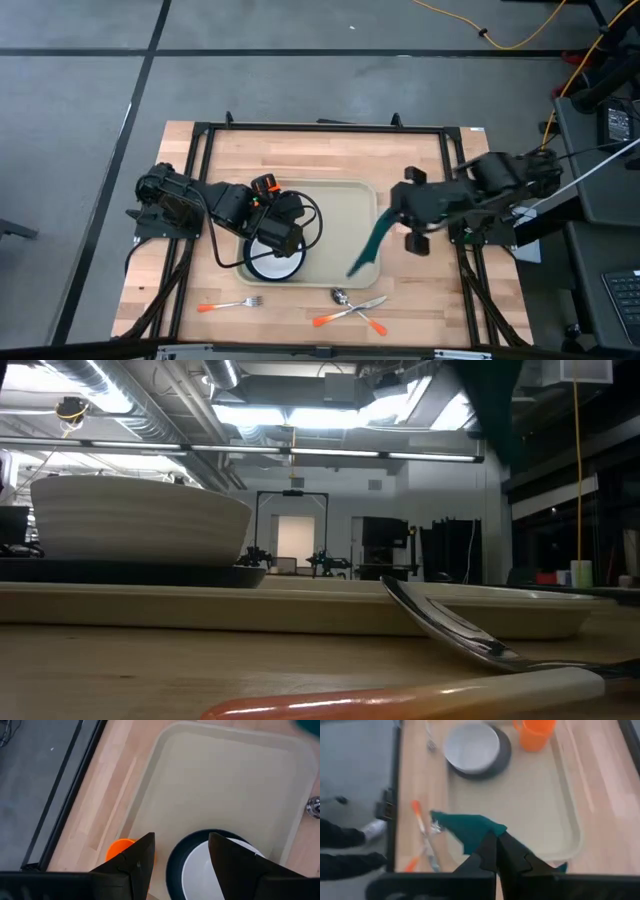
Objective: Set up tray
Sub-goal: Put the dark green napkin on the gray tray
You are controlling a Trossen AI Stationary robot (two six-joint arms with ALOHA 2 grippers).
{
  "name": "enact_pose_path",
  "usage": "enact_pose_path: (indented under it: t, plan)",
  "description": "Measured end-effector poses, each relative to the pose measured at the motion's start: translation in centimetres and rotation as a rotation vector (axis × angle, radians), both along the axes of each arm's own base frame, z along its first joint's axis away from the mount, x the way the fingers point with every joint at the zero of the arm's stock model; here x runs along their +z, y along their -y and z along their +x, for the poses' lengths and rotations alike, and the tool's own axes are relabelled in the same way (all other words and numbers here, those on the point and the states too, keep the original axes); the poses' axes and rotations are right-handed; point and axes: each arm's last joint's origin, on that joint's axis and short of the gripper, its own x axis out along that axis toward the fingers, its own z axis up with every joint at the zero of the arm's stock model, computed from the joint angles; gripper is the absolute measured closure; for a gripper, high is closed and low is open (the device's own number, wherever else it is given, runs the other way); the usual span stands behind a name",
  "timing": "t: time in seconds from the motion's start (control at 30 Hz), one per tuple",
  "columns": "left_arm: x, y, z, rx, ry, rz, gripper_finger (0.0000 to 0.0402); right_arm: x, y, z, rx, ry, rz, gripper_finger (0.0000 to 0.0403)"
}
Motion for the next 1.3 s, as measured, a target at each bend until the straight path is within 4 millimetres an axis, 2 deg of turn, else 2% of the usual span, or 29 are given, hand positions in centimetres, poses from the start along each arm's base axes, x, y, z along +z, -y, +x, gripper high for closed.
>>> enact_pose_path:
  t: [0.17,0.3,0.73,0.9,1.1,1.3]
  plan:
    - [0.0,0.0,0.0,-0.003,-0.001,0.001,0.0222,0.5,-1.2,-0.7,-0.025,0.027,0.030,0.0401]
    - [0.0,0.0,0.0,-0.003,-0.001,0.002,0.0222,-0.5,-1.5,-0.5,-0.070,0.007,0.007,0.0401]
    - [0.0,0.0,0.0,-0.015,-0.008,0.007,0.0222,-8.0,-2.4,2.5,-0.064,-0.114,-0.022,0.0401]
    - [0.0,0.0,0.0,-0.011,-0.006,0.005,0.0222,-9.7,-2.4,3.3,-0.038,-0.129,0.037,0.0401]
    - [0.0,0.0,0.0,-0.009,-0.005,0.004,0.0222,-11.7,-1.6,4.0,-0.041,-0.156,0.017,0.0401]
    - [0.0,0.0,0.0,-0.009,-0.005,0.004,0.0222,-15.3,0.1,5.3,-0.013,-0.154,0.047,0.0401]
